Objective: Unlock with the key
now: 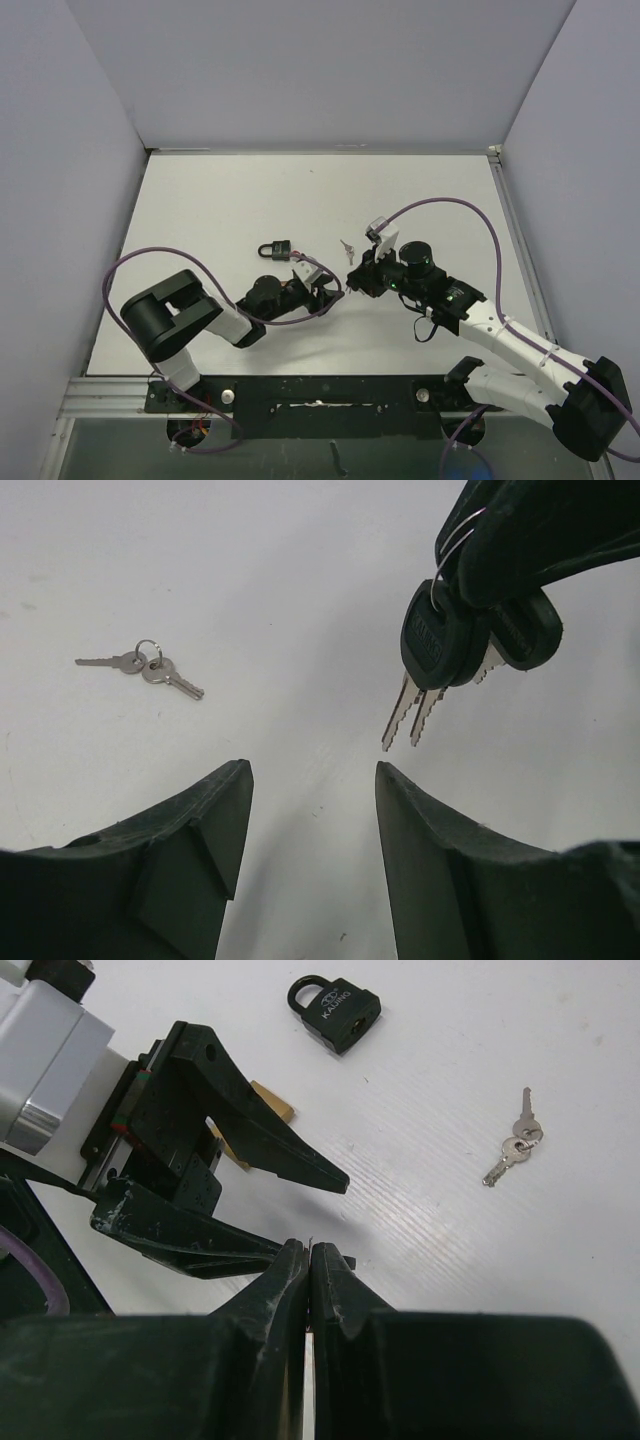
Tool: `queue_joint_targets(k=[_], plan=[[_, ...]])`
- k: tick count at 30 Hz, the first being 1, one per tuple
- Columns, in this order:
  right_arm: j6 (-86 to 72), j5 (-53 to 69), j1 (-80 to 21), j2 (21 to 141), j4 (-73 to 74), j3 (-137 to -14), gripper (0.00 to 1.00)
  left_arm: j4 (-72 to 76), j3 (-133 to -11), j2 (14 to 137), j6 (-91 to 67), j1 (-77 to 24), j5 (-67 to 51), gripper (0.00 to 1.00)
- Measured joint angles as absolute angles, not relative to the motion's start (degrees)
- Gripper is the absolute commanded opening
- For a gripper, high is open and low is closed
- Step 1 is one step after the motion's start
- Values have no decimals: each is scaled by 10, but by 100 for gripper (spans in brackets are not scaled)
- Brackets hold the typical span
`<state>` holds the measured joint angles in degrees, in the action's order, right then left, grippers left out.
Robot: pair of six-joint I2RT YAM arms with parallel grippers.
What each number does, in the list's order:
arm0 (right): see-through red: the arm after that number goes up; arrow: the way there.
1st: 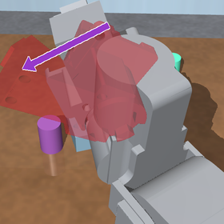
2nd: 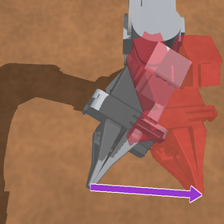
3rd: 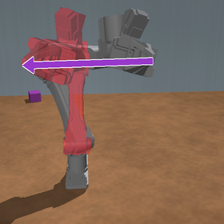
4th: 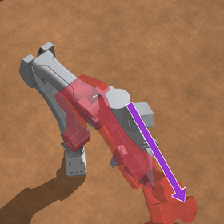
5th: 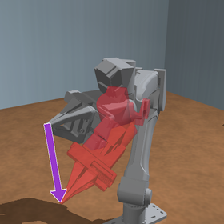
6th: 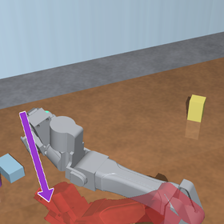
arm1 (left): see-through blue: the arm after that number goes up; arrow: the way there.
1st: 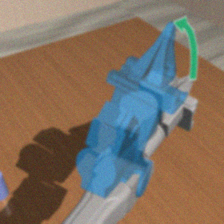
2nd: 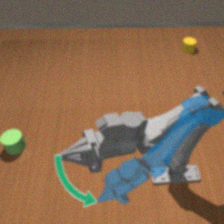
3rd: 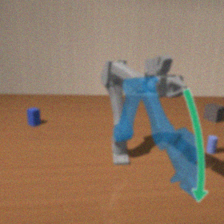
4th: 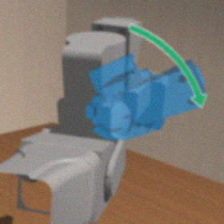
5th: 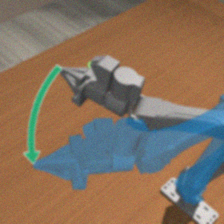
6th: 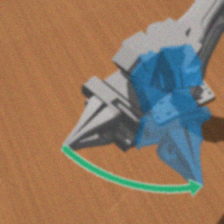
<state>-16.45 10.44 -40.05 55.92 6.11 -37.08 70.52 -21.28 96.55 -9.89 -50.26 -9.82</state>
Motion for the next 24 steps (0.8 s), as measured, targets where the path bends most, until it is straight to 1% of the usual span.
queue_joint_targets(k=[24], plan=[[-165,112,-401,562,61,-371,0,775,-222,1010,-105,-505,-127,49]])
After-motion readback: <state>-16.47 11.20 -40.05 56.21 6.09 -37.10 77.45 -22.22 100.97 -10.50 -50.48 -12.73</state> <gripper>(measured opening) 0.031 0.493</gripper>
